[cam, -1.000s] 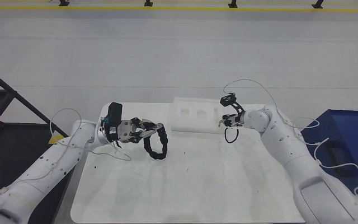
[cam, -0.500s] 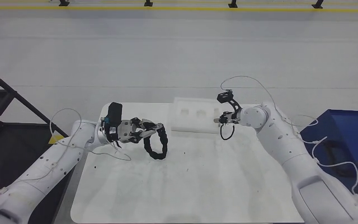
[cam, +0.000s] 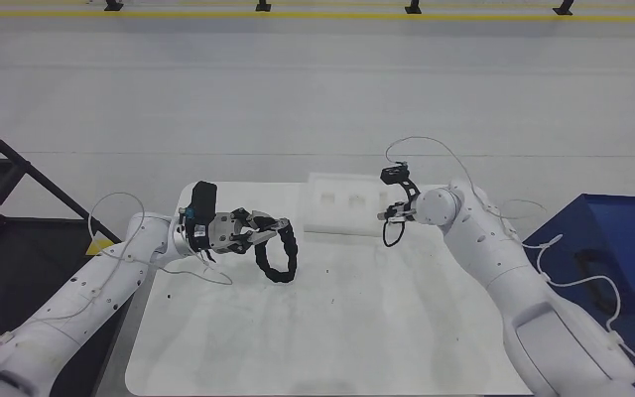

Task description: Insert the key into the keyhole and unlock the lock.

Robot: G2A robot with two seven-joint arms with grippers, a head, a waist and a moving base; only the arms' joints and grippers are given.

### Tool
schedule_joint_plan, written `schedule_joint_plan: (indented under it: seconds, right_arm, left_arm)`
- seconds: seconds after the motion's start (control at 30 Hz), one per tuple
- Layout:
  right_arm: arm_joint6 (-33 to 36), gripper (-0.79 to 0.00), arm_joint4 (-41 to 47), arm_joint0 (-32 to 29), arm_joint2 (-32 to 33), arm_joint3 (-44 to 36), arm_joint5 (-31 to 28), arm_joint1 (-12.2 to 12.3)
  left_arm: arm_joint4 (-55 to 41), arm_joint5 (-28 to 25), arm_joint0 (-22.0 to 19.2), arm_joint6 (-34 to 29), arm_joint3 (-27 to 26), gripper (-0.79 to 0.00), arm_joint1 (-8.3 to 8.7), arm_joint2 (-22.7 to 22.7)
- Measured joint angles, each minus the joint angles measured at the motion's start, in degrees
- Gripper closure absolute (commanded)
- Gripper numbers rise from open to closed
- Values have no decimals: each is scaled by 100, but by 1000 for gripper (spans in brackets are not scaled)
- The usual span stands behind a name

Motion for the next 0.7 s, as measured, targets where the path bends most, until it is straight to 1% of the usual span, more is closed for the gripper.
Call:
schedule_joint_plan:
  seconds: [0.2,0.23,0.27,0.33,0.37,0.7]
  right_arm:
    - [-92,-357,6,90,-88,310,24,-140]
    - [-104,-326,-6,104,-103,348,31,-159]
    - [-122,-283,-18,121,-119,394,42,-184]
    - [-145,-148,-34,144,-139,463,73,-219]
    - [-150,0,-45,158,-151,506,97,-241]
    - [-254,0,-69,252,-163,830,90,-362]
  left_arm:
    - [0,0,0,0,0,0,0,0]
    - [0,0,0,0,0,0,0,0]
    - [0,0,0,0,0,0,0,0]
    - [0,0,0,0,0,0,0,0]
    - [0,0,0,0,0,0,0,0]
    - [0,0,0,0,0,0,0,0]
